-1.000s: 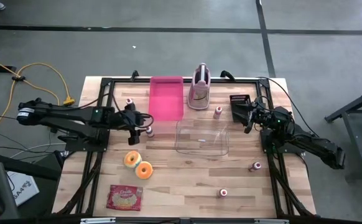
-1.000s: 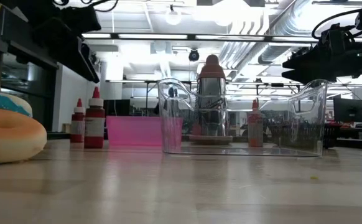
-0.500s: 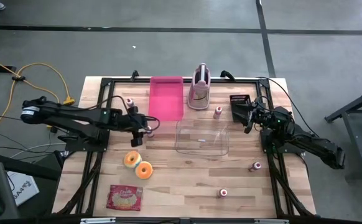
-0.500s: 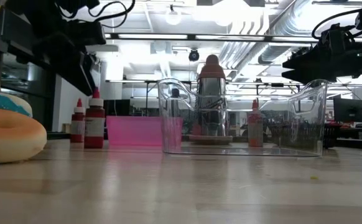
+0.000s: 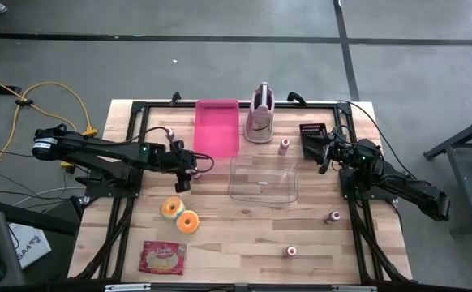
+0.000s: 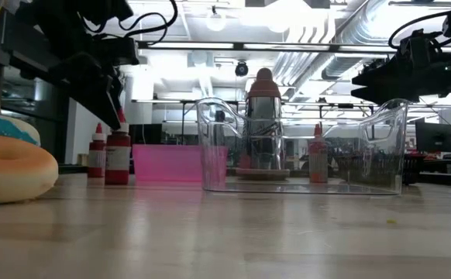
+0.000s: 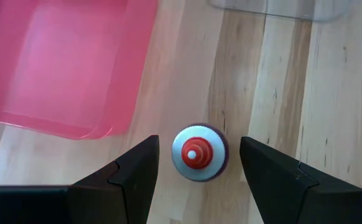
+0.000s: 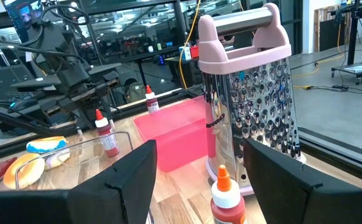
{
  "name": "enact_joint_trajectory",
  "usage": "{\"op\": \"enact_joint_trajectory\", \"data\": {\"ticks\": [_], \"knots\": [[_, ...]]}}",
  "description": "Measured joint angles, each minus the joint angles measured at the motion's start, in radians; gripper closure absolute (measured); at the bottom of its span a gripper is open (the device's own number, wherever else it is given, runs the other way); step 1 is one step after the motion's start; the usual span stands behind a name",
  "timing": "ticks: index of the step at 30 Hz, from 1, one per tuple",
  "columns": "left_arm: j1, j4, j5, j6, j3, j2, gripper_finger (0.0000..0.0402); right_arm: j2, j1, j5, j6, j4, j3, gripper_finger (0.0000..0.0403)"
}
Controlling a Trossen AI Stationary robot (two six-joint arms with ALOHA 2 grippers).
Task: Pick & Place Food Item
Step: Put the middle red food coloring bottle into the transparent bin
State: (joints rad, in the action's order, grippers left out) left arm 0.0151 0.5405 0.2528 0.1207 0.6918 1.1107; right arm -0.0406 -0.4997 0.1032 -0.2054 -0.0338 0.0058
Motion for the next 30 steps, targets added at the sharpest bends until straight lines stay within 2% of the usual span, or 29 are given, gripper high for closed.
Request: {"op": "enact_joint_trajectory", "data": {"ticks": [9,16,30], "knots": [[-0.021,0.001,0.010,0.006,0.000,0.000,0.0188,0.000,0.000,0.000,0.000,0.000,0.000,0.0176],[-0.033,0.001,-0.012,0.006,0.000,-0.001,0.0210,0.000,0.000,0.000,0.000,0.000,0.000,0.0176],[-0.033,0.001,-0.016,0.007,0.000,-0.001,0.0289,0.000,0.000,0.000,0.000,0.000,0.000,0.0176]]}}
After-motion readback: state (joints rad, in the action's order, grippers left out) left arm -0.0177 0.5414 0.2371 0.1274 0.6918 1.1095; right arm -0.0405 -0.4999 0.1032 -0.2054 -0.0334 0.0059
